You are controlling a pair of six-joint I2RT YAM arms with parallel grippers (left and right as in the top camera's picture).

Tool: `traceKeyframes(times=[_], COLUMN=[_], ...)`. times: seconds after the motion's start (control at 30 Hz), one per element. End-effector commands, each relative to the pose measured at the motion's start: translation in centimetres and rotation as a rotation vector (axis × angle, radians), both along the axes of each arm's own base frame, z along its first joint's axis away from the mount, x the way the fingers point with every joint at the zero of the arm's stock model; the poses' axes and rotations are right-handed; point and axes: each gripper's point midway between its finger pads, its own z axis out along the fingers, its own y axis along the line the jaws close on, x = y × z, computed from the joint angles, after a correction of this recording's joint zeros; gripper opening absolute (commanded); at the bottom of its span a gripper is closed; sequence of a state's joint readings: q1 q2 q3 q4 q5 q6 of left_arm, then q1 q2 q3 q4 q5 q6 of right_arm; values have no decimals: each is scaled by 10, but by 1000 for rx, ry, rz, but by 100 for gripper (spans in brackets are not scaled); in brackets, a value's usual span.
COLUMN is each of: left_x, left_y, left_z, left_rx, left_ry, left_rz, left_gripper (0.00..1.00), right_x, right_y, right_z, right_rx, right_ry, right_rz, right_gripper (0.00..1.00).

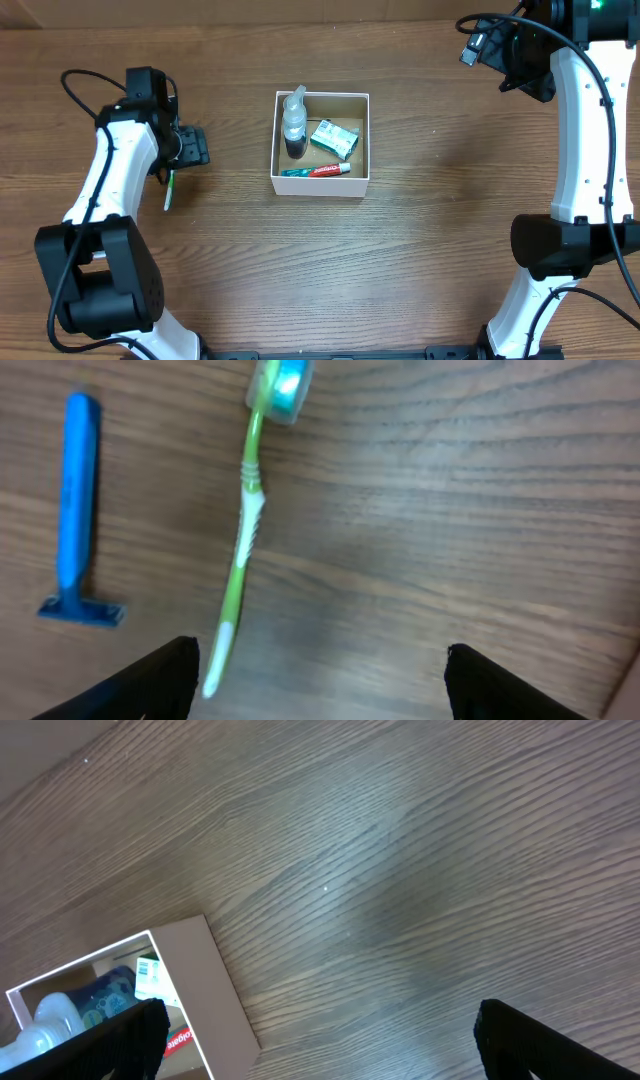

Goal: Pack container
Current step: 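Release the tube and move the left gripper to the green toothbrush, then close the left gripper on the toothbrush handle and lift it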

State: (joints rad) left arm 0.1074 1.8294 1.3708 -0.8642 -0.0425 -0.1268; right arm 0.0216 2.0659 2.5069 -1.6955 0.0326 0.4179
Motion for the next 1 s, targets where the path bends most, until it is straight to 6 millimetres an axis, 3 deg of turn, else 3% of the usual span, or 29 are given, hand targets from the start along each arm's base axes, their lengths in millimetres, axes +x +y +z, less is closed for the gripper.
traceKeyframes(times=[0.0, 0.43, 0.67, 0.97], left_x=[0, 2, -7, -12], left_y=[4, 23, 29, 26], left_z=[-8, -26, -61, -87], left_rx=[28, 67, -3, -25], left_ry=[-11, -28, 54, 114], left_rz=[-44, 5, 33, 31], left_gripper=[82, 81, 78, 74], right_x=[-1, -1, -1, -1], right_y=[1, 1, 1, 1], right_z=[13, 13, 13, 13], right_rx=[-2, -2, -2, -2], right_ry=[-39, -38, -39, -39], right_rz=[4, 4, 4, 4], right_gripper=[100, 100, 100, 100])
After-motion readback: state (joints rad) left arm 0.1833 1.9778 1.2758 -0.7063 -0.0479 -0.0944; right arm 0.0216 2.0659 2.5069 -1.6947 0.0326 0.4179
